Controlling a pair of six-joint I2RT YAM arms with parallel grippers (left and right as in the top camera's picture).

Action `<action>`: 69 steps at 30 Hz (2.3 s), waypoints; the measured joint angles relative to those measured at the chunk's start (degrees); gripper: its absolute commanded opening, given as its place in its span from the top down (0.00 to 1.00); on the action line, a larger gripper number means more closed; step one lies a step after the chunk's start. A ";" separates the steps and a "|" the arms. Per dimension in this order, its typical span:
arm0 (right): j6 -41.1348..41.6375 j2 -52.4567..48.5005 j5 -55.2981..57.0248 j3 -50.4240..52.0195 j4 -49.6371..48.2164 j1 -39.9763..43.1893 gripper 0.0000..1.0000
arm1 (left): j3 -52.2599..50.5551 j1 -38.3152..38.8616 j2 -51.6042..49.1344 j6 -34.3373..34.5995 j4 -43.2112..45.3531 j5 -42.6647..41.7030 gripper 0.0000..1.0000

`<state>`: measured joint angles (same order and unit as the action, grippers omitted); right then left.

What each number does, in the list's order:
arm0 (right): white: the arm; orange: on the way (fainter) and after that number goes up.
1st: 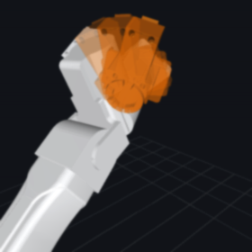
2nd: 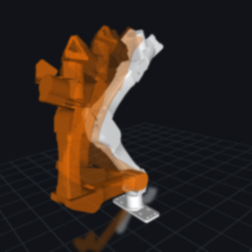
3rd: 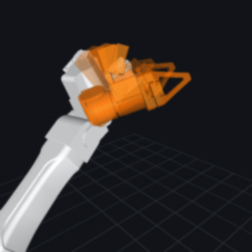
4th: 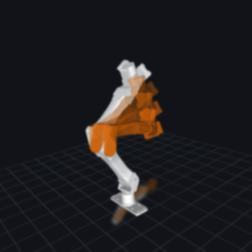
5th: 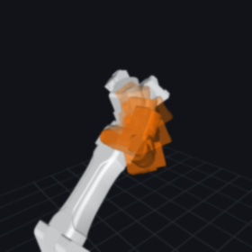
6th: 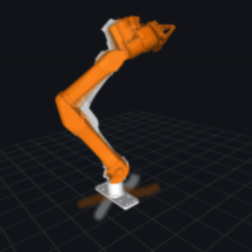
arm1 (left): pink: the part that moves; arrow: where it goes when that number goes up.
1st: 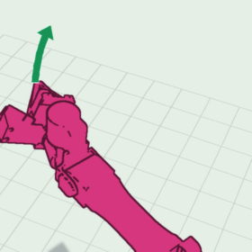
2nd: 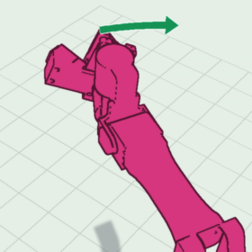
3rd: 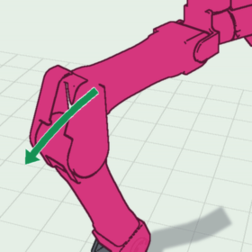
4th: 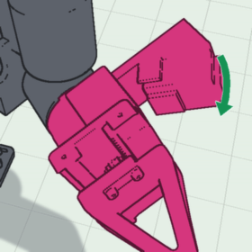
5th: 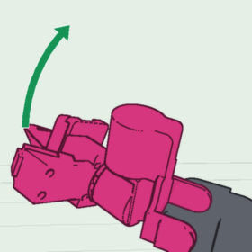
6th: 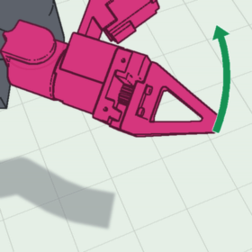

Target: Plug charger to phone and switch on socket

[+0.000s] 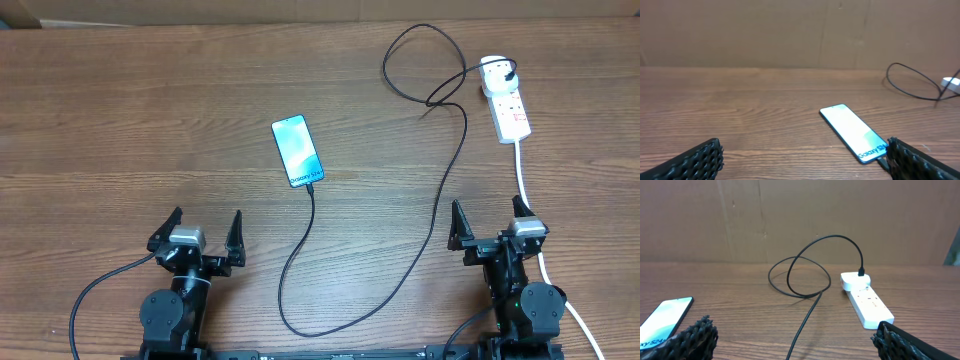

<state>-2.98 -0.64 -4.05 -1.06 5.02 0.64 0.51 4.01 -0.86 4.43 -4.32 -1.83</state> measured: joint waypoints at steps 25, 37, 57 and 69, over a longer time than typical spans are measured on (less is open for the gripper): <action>-0.02 0.02 0.02 0.00 -0.02 0.00 0.00 | 0.00 -2.56 0.00 -1.60 0.46 9.84 0.00; -0.02 0.02 0.02 0.00 -0.02 0.00 0.00 | 0.00 -2.56 0.00 -2.08 0.46 10.43 0.00; -0.02 0.02 0.00 0.00 -0.02 0.00 0.00 | 0.00 -2.56 0.00 -3.37 0.42 8.48 0.01; -0.02 0.02 -0.02 0.00 -0.02 0.00 0.00 | 0.00 -2.56 0.00 -3.37 0.42 8.46 0.00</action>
<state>-3.01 -0.62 -4.08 -1.06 4.99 0.64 0.51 1.45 -0.86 1.06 -3.90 6.63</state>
